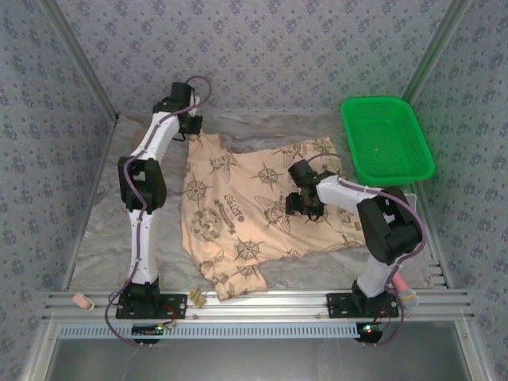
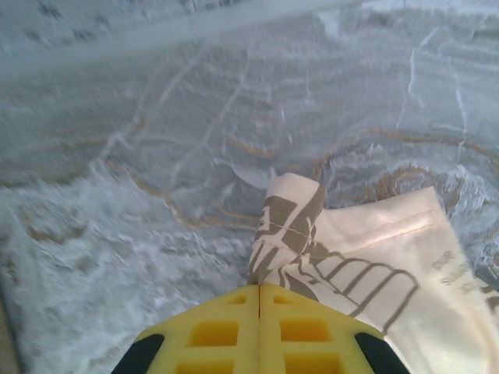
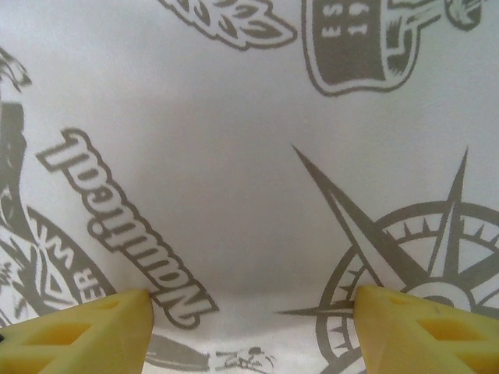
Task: Fold the inside-out t-shirt
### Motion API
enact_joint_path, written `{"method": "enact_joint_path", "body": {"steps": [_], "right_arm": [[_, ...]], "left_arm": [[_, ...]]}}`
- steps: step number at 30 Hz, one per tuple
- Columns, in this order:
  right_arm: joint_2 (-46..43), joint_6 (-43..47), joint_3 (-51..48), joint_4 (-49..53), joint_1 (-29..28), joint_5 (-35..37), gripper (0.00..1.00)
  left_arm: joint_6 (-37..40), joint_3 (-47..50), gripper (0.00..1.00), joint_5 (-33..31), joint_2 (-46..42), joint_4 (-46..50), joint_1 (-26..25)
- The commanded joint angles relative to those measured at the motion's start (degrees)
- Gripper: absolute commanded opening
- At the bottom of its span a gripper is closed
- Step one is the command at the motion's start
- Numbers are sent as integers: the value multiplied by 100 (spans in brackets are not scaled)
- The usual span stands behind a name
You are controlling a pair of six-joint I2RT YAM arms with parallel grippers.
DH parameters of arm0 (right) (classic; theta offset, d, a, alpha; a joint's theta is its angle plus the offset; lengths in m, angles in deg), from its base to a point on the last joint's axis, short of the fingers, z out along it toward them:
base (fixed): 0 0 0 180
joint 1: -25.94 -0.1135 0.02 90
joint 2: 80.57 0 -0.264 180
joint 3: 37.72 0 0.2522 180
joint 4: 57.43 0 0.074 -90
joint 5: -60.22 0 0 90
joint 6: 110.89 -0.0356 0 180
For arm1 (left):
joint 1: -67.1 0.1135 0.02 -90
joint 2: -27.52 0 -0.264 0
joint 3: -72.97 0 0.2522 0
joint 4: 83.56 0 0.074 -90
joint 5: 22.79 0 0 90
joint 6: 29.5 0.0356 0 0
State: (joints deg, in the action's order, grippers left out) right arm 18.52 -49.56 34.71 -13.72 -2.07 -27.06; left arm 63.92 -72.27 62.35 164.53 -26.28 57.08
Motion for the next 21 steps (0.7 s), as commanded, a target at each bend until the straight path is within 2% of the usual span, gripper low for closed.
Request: {"method": "enact_joint_path", "body": {"steps": [1,3,4,7,12,14,17,19,21], "right_arm": [[57,54,166,135,-13,-75,71],[45,92,225,167,-32,-85,73],[18,111,253,236,-48,-33,75],[-150,133,284,363,-55,134,78],[-555,155,194,422,-42,260,79],[-722,157,137,423,-38,359,80],[-988,121,-2,423,45,565,82],[-1096,107,-73,556,161,604,83],[-1153,98,-99,508,296,499,84]], "left_arm": [[562,-640,8,-401,649,87,-40],[552,-1303,36,-717,1043,486,-44],[513,-1633,41,-766,1230,774,-52],[277,-1711,43,-873,1213,1139,-91],[-650,-279,44,-935,127,1014,-133],[-993,621,43,-658,-399,730,-132],[-1283,2095,43,230,-1020,-380,-132],[-1370,2435,43,574,-1047,-907,-132],[-1358,2351,42,567,-837,-1005,-132]]}}
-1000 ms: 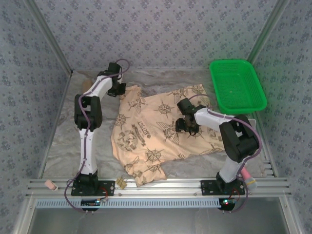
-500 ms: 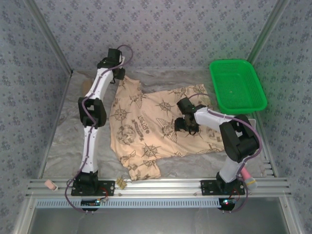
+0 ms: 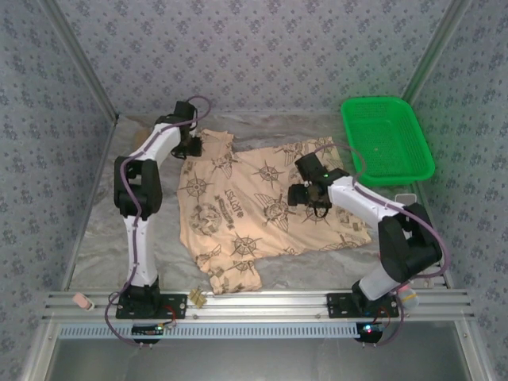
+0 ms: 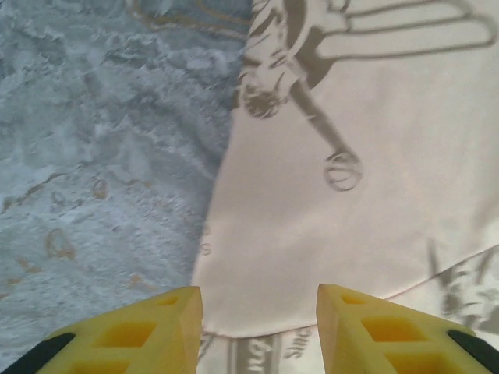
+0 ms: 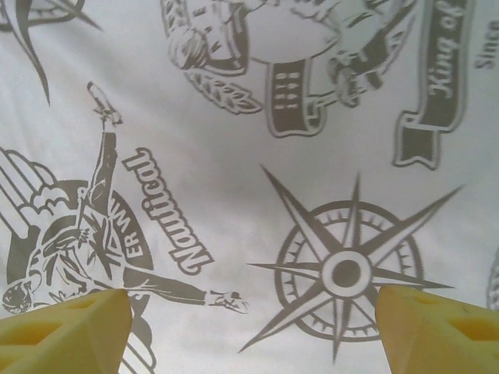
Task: Fold the inside-out t-shirt
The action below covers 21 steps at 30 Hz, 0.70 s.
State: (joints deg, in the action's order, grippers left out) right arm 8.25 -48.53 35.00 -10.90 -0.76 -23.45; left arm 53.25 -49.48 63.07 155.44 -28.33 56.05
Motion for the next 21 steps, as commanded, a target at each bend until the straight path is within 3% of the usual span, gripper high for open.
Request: {"method": "enact_joint_path", "body": {"steps": [1,5,8,13,16,18,21], "right_arm": [[-147,-5,-145,187,231,57,84],[-158,-39,-232,36,327,-59,85],[-78,-34,-263,98,349,-84,89],[-12,-232,-364,56,449,-314,90],[15,-264,-420,-79,347,-513,90],[45,180,-375,-226,145,-944,89],[74,1097,-159,-319,-426,-1409,88]], "left_arm": [[-279,-118,41,405,257,-689,-29],[-249,-959,39,-126,965,-27,-25],[-219,-1575,39,253,1341,448,76],[-73,-2264,36,-334,1587,1029,83],[361,-2499,27,-519,1726,1118,128],[633,-2741,21,-583,1867,1148,164],[786,-3130,21,-641,2015,1223,237]]}}
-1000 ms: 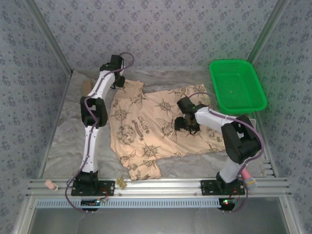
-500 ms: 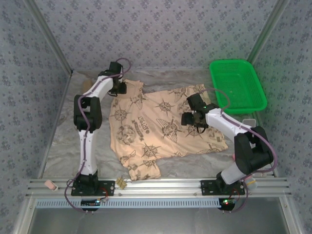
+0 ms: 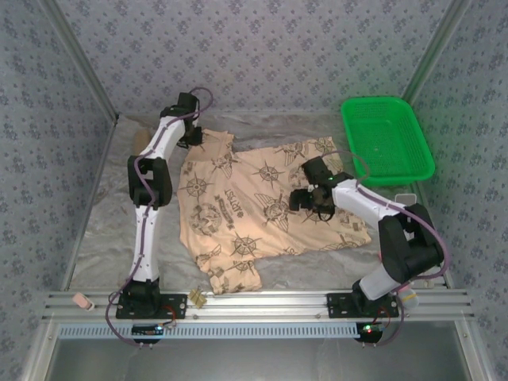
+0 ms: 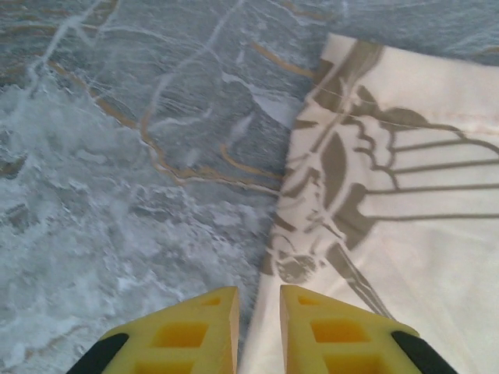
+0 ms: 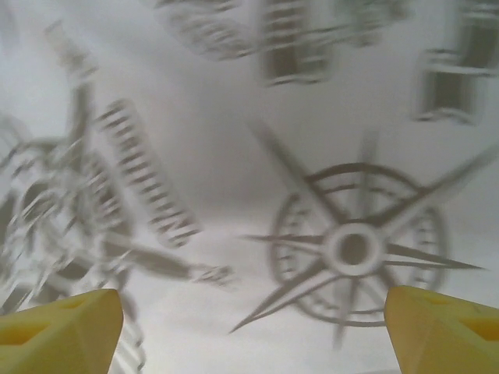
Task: Fold the inside-out t-shirt
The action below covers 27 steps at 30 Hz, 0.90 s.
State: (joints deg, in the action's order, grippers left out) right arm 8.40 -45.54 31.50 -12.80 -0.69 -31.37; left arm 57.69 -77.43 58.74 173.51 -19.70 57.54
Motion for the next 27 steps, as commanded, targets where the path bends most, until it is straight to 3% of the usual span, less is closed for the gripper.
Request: {"method": "enact_joint_path", "body": {"steps": [1,7,10,14,18,21,27], "right_arm": [[78,1023,283,-155,-682,-628,88],[791,1786,921,-474,-1683,-843,87],[1088,1528,917,-1083,-1854,-836,86],[1220,904,884,-1236,-1687,-278,88],[1151,-212,749,-1000,-1241,649,92],[1226,-797,794,-811,-508,610,94],[1576,-772,1236,-1154,918,214,96]], "left_arm": [[295,-470,24,-146,210,436,116],[-1009,-58,25,1354,-622,997,287],[-1717,1234,24,1989,-1410,677,167],[-2468,3144,25,2802,-2301,-274,-100],[-2619,4141,28,2478,-2691,-873,-516],[-2883,4285,29,1763,-2546,-727,-542],[-2944,4056,27,1250,-2000,-232,-215]]}}
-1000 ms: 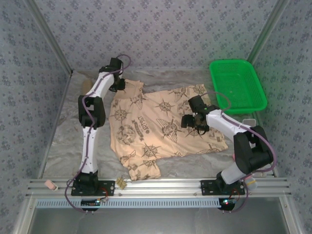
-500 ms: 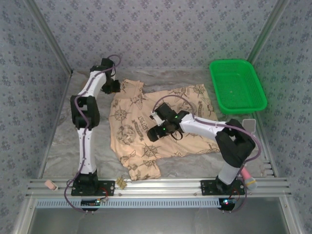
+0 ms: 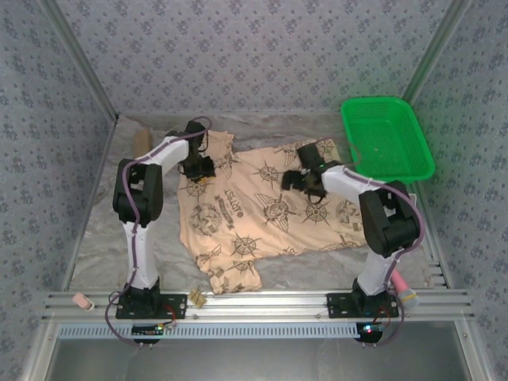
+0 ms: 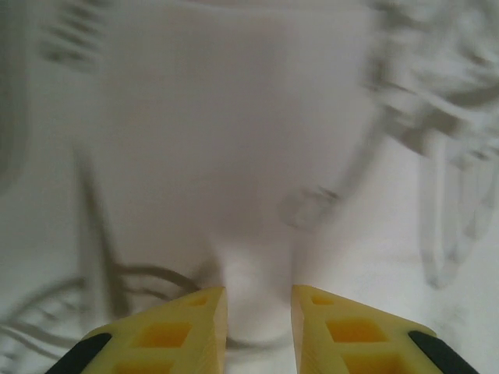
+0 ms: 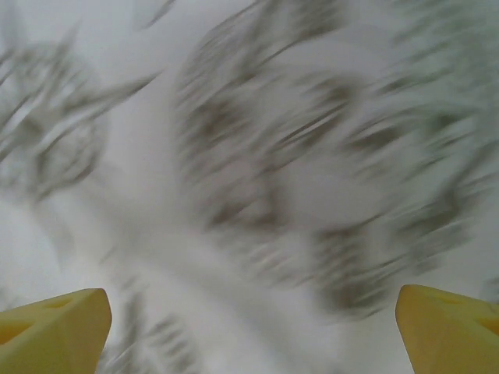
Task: Fold the inside-out t-shirt
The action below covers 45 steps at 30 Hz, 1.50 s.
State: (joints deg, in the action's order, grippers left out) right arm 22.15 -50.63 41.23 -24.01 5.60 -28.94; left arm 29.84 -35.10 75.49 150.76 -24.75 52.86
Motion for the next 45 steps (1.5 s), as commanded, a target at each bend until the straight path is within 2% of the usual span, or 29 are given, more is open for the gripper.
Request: {"method": "enact_joint_path", "body": {"steps": [1,4,12,17,23,25,28,31,33,35,37,38,40,43,45], "right_arm": [[283,-248,511,-37,392,-69,96],[498,-129,764,-89,553,-178,95],[1435,162,2022,292,770,-289,94],[1848,30,2480,455,795,-348,93],[1087,383,2092,352,572,-456,92],[634,684,1723,164,465,-700,92],[-79,1587,1203,-140,66,-1178,92],[-591,2953,898,-68,-611,-2012,91],[-933,4511,701,235,-1403,-2597,91],[-1265,5912,129,107,-2268,-2491,93],[-1520,7272,-557,-333,-3039,-2537,95],[-1539,7677,-853,-699,-3356,-2533,95],[-1295,7650,-1038,-1424,-3778,-2239,92],[-701,7789,-767,-1372,-4259,-2001,84],[-346,7790,-727,-1606,-4390,-1968,74]], "left_arm": [[-63,-299,27,-466,379,333,309],[283,-827,27,-682,748,566,407],[958,-3360,27,-678,2140,1711,718],[1291,-4311,28,-488,2582,1523,856],[1376,-4910,29,235,2584,1173,888],[1353,-4958,29,356,2364,1120,857],[1301,-4852,31,344,1788,1229,797],[1304,-4245,31,134,999,1447,659],[1090,-3401,32,-213,275,1638,585],[703,-2425,32,-259,-404,1787,653],[388,-1030,32,-324,-1208,1483,703],[263,-246,32,-329,-1690,1158,682],[45,1044,32,-293,-2524,697,649],[-264,2511,33,-315,-3550,390,579],[-400,3276,33,-248,-4108,318,516]]}}
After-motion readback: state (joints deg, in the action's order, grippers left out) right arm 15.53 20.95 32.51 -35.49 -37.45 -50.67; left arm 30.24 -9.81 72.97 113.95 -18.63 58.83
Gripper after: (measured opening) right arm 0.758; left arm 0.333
